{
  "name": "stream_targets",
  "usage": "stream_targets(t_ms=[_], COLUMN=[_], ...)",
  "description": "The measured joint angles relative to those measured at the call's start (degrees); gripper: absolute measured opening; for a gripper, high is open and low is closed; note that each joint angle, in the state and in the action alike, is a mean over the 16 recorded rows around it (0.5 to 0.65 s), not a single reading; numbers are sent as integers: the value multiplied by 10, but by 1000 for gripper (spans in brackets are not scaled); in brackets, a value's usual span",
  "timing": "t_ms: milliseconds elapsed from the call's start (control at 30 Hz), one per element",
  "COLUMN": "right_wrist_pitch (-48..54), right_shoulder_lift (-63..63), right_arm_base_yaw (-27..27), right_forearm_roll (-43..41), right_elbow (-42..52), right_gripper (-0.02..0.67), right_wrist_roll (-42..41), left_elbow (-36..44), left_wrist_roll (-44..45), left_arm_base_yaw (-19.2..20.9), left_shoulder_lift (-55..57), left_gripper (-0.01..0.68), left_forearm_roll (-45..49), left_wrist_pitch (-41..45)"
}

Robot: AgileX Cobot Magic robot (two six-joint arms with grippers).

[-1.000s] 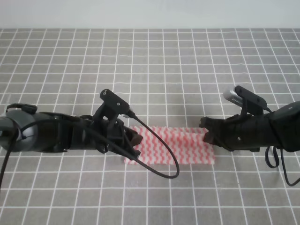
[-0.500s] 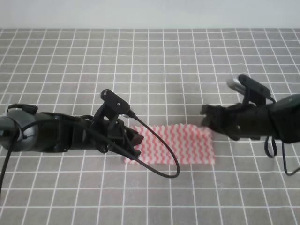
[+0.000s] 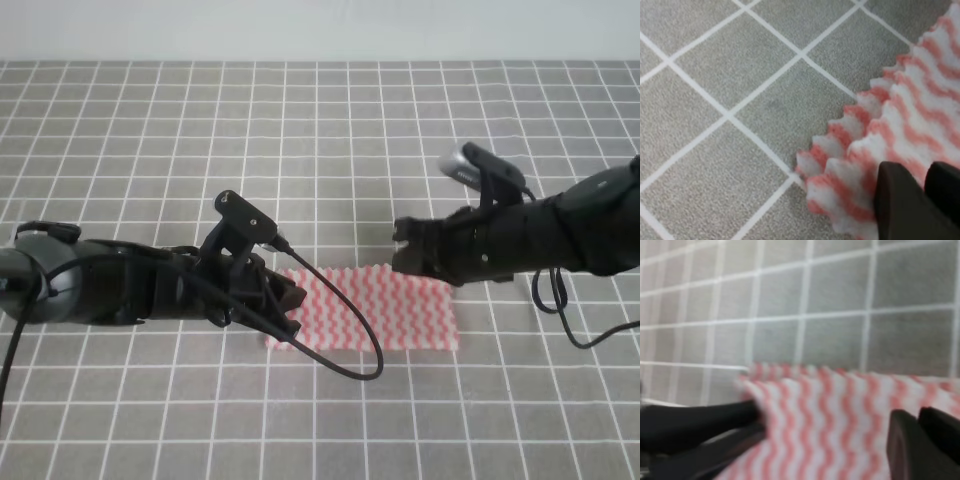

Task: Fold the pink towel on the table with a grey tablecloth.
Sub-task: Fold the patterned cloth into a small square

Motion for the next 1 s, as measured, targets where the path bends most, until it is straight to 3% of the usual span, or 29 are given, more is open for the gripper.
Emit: stream_targets(t_ms=[200,633,833,1000], right_wrist_pitch=[2,-17,3,29], right_shoulder_lift=[23,31,4,-38], right_arm_base_yaw=[-9,-31,-32,-32], right_forearm_roll=[-17,-45,-83,-147], right_elbow=[-4,-5,-6,-2], right_gripper=[-13,-15,-15,-15], right_wrist_roll=[2,4,11,50], left_elbow=[0,1,9,20], left_wrist_roll=[0,-9,-82,-198], left_arm_base_yaw=[0,0,0,0], left_shoulder_lift=[0,-22,-76,-136], left_gripper=[116,116,106,73], left_forearm_roll=[0,2,29,90], left_wrist_pitch=[0,-8,-20,-20])
